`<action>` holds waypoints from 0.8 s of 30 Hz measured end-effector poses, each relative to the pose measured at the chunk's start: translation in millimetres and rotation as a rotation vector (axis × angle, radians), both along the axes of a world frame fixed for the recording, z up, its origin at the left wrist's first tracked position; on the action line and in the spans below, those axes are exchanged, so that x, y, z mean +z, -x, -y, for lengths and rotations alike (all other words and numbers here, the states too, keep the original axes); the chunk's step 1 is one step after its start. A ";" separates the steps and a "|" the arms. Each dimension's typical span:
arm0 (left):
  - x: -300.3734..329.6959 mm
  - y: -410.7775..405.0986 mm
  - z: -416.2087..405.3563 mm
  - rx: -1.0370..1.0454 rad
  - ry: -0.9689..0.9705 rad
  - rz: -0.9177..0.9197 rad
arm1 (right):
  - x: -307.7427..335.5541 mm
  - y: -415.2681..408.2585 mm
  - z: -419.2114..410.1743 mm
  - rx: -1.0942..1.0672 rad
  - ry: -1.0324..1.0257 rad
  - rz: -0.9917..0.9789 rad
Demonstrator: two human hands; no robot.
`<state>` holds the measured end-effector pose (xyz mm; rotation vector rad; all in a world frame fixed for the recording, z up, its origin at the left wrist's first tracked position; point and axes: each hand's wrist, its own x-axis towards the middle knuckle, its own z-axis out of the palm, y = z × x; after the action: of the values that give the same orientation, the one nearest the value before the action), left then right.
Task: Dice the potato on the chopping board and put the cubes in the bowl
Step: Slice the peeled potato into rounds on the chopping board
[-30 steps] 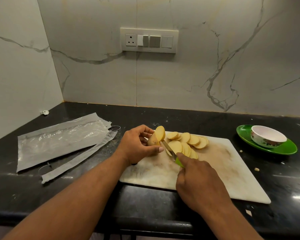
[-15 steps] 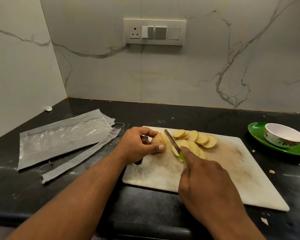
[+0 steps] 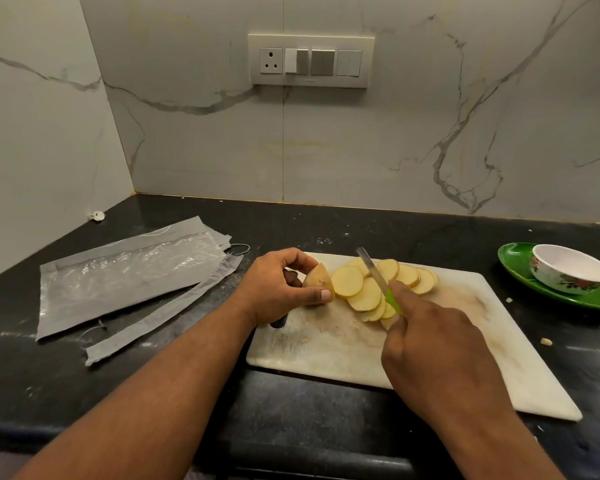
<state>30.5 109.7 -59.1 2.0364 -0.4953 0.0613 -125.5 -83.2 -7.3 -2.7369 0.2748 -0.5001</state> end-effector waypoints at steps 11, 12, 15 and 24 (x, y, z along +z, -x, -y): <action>3.6 5.9 -1.0 -0.004 0.025 -0.054 | -11.0 -2.3 -12.2 0.030 0.013 -0.080; 3.9 5.9 -1.1 -0.004 0.036 -0.065 | -10.0 -2.0 -13.0 0.028 0.019 -0.068; 4.4 4.7 -1.9 0.000 0.048 -0.089 | -7.1 -0.6 -23.8 0.077 0.044 -0.039; 9.1 7.9 -2.0 0.007 0.037 -0.101 | -8.5 -3.6 -41.9 0.137 0.112 -0.020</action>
<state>22.6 111.7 -50.0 1.9939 -0.4207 -0.0278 -122.0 -41.3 -15.7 -2.8459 0.0646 -0.4641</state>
